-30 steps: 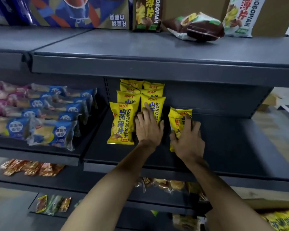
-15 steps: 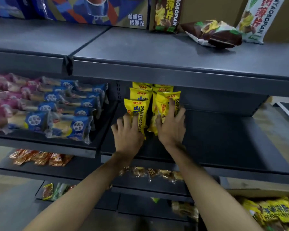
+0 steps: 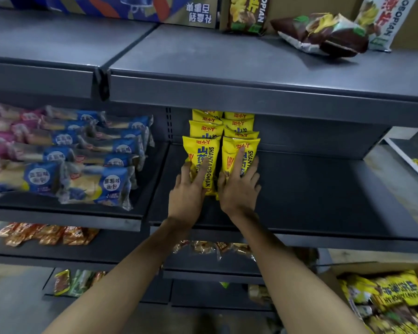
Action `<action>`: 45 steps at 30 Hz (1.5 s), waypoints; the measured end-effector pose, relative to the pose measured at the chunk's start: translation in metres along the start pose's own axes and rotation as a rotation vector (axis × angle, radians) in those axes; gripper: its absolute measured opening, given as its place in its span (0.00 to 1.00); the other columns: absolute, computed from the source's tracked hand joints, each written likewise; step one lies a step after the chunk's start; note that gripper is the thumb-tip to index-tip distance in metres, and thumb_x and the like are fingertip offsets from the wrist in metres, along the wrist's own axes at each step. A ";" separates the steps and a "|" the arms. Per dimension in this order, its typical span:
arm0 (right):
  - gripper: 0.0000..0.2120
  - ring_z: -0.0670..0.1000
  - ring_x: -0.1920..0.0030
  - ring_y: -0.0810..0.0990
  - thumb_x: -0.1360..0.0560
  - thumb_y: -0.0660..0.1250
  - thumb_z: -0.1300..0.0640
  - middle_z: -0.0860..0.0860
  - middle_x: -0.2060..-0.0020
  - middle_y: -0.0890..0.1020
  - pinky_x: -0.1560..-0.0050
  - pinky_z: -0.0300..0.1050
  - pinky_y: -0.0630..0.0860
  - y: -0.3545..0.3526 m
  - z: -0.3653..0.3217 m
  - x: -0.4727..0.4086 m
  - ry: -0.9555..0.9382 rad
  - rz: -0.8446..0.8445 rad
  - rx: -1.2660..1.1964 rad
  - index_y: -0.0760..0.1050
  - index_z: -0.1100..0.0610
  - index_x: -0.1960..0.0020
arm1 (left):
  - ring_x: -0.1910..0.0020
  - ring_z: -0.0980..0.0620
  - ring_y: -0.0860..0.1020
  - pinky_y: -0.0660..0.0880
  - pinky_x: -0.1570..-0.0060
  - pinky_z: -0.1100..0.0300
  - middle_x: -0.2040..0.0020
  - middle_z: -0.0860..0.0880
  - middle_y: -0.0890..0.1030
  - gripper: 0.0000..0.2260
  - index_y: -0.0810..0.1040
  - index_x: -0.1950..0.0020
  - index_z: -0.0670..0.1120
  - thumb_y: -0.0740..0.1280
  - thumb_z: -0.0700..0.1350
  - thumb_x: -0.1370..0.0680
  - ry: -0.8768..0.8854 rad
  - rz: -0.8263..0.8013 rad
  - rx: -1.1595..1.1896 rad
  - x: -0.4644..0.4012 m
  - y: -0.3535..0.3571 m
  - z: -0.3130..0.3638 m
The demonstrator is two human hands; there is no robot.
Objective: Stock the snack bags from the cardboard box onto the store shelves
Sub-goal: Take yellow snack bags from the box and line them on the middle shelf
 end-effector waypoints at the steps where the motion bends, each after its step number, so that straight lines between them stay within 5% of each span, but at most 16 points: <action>1: 0.37 0.63 0.36 0.68 0.20 0.55 0.41 0.64 0.24 0.52 0.44 0.59 0.72 0.001 0.000 0.001 -0.005 -0.011 0.009 0.38 0.51 0.20 | 0.42 0.40 0.73 0.79 0.59 0.46 0.31 0.41 0.64 0.37 0.53 0.21 0.57 0.69 0.43 0.24 0.007 -0.006 0.001 -0.001 0.000 0.000; 8: 0.43 0.63 0.29 0.61 0.21 0.57 0.38 0.62 0.23 0.39 0.38 0.59 0.69 -0.001 -0.001 0.005 -0.015 -0.145 -0.016 0.29 0.48 0.23 | 0.43 0.43 0.76 0.81 0.56 0.51 0.30 0.43 0.62 0.48 0.48 0.21 0.57 0.73 0.33 0.30 0.082 -0.050 0.000 0.001 0.000 -0.010; 13: 0.39 0.62 0.22 0.42 0.20 0.53 0.37 0.53 0.24 0.30 0.32 0.64 0.64 -0.017 0.005 0.016 -0.036 -0.196 -0.080 0.27 0.43 0.24 | 0.44 0.41 0.77 0.81 0.56 0.49 0.30 0.41 0.62 0.44 0.53 0.22 0.54 0.72 0.32 0.30 0.101 -0.079 0.009 0.003 -0.009 -0.009; 22: 0.35 0.62 0.23 0.50 0.19 0.56 0.44 0.56 0.21 0.41 0.29 0.59 0.63 -0.054 0.013 0.041 -0.039 -0.343 0.001 0.42 0.52 0.20 | 0.36 0.41 0.71 0.79 0.52 0.49 0.28 0.44 0.61 0.33 0.57 0.24 0.52 0.66 0.38 0.26 0.128 -0.227 -0.138 0.012 -0.049 0.013; 28: 0.31 0.62 0.24 0.55 0.19 0.57 0.45 0.55 0.21 0.49 0.28 0.57 0.63 -0.098 0.049 0.052 -0.012 -0.447 0.069 0.49 0.51 0.21 | 0.34 0.40 0.71 0.75 0.45 0.46 0.28 0.45 0.63 0.29 0.59 0.24 0.54 0.64 0.43 0.24 0.185 -0.461 -0.222 0.019 -0.069 0.054; 37: 0.31 0.61 0.28 0.64 0.22 0.62 0.49 0.59 0.24 0.58 0.35 0.53 0.70 -0.196 0.204 0.098 0.130 -0.383 0.145 0.55 0.54 0.22 | 0.38 0.41 0.75 0.74 0.46 0.51 0.30 0.47 0.69 0.27 0.61 0.25 0.54 0.64 0.49 0.24 0.399 -0.490 -0.296 0.054 -0.048 0.218; 41: 0.26 0.61 0.37 0.72 0.23 0.62 0.50 0.59 0.33 0.68 0.44 0.54 0.74 -0.244 0.278 0.129 0.189 -0.319 0.176 0.61 0.56 0.28 | 0.44 0.41 0.77 0.76 0.51 0.52 0.36 0.47 0.73 0.21 0.67 0.30 0.53 0.63 0.50 0.23 0.514 -0.492 -0.194 0.081 -0.028 0.303; 45: 0.23 0.60 0.38 0.72 0.23 0.60 0.52 0.57 0.37 0.71 0.43 0.54 0.74 -0.273 0.347 0.159 0.294 -0.309 0.182 0.63 0.56 0.30 | 0.49 0.42 0.78 0.76 0.59 0.53 0.42 0.48 0.76 0.18 0.69 0.33 0.54 0.62 0.49 0.24 0.629 -0.471 -0.131 0.107 -0.005 0.367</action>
Point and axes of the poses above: each hand's wrist, its own x-axis away from the middle knuckle, its own y-axis out of the palm, z = x × y, the point moved 4 cm from there along -x, towards the middle knuckle
